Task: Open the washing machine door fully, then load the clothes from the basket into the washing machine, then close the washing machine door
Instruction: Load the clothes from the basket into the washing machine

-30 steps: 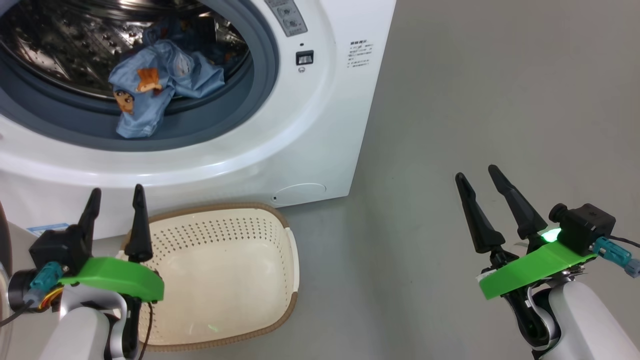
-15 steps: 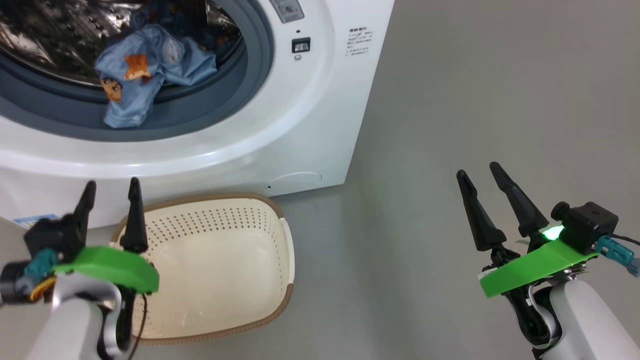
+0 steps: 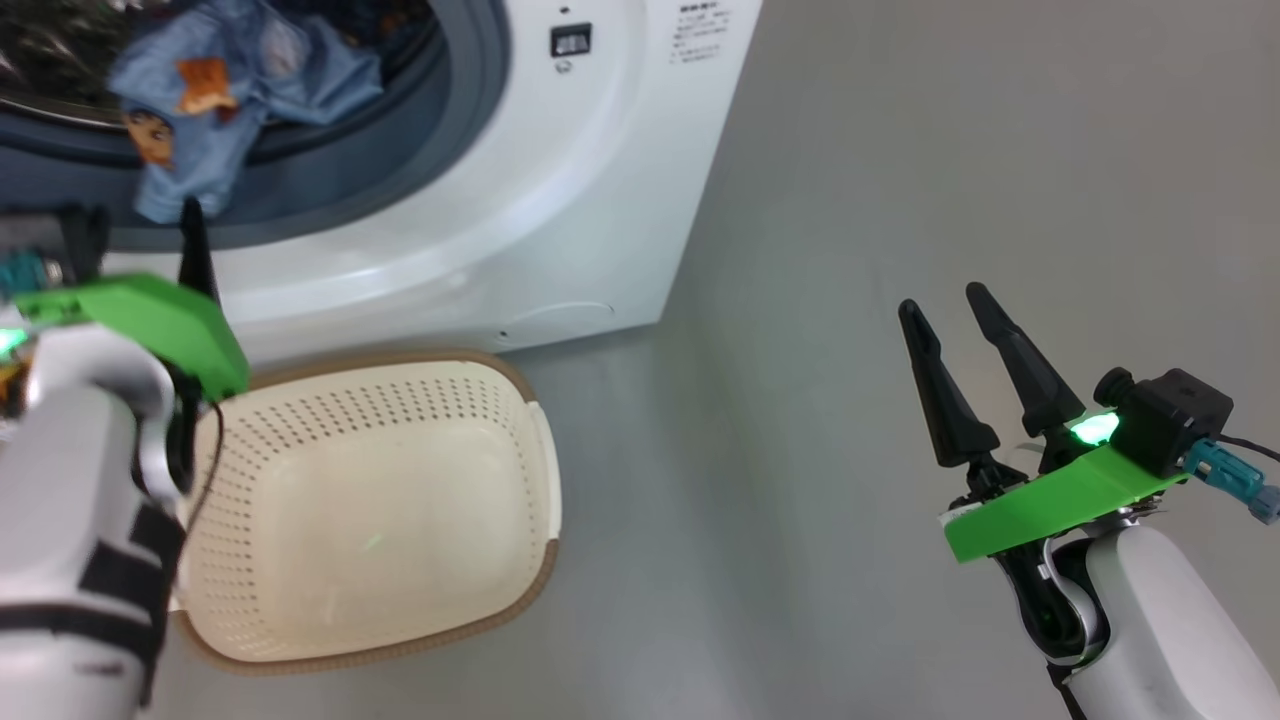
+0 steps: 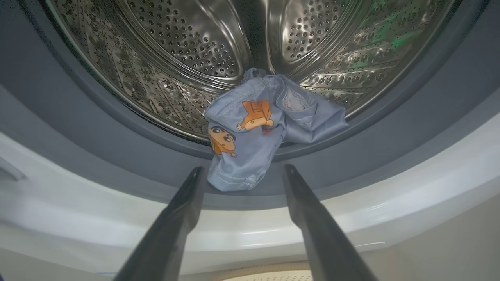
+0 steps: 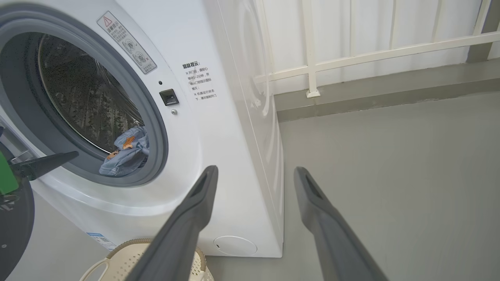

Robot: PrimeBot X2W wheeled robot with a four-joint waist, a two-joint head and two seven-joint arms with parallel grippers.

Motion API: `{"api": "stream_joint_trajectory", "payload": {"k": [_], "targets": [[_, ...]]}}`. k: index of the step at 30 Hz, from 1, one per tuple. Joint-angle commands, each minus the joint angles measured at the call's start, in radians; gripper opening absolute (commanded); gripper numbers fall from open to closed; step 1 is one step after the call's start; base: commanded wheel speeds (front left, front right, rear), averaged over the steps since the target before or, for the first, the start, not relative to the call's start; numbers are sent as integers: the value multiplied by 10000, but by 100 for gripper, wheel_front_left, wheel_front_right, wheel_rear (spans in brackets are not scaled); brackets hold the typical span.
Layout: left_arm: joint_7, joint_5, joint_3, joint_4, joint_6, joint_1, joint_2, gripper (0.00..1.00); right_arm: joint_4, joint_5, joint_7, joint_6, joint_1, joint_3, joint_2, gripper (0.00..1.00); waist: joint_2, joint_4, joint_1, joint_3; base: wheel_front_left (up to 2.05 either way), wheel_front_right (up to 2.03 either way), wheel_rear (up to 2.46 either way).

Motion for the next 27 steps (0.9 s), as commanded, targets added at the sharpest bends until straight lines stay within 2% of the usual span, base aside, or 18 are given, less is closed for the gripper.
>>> {"api": "stream_joint_trajectory", "payload": {"k": [1, 11, 20, 21, 22, 23, 24, 27], "targets": [[-27, 97, 228, -65, -48, -432, 361, 100, -261, 34, -119, 16, -63, 169, 8, 100, 0, -249, 0, 278, 0, 0, 0], [250, 471, -108, 2466, -111, -2734, 595, 100, -303, 93, -119, 16, -326, 105, 282, 100, 0, -795, 0, 1109, 0, 0, 0], [876, 545, -288, 4214, 213, -3929, 512, 100, -321, 91, -119, 16, -409, 49, 397, 100, 0, -1022, 0, 1400, 0, 0, 0], [879, 549, -312, 4301, 205, -4012, 493, 96, -329, 89, -119, 16, -407, 40, 396, 100, 0, -1019, 0, 1416, 0, 0, 0], [873, 548, -336, 4368, 170, -4105, 468, 48, -333, 86, -119, 16, -405, 27, 396, 100, 0, -1010, 0, 1430, 0, 0, 0], [853, 546, -358, 4430, 143, -4189, 444, 13, -329, 79, -119, 16, -404, 22, 398, 100, 0, -998, 0, 1446, 0, 0, 0], [852, 532, -367, 4505, 127, -4256, 419, 0, -321, 72, -119, 16, -407, 24, 404, 100, 0, -988, 0, 1464, 0, 0, 0], [840, 540, -434, 4684, 95, -4458, 389, 0, -327, 60, -119, 16, -445, 51, 424, 100, 0, -986, 0, 1536, 0, 0, 0]]}}
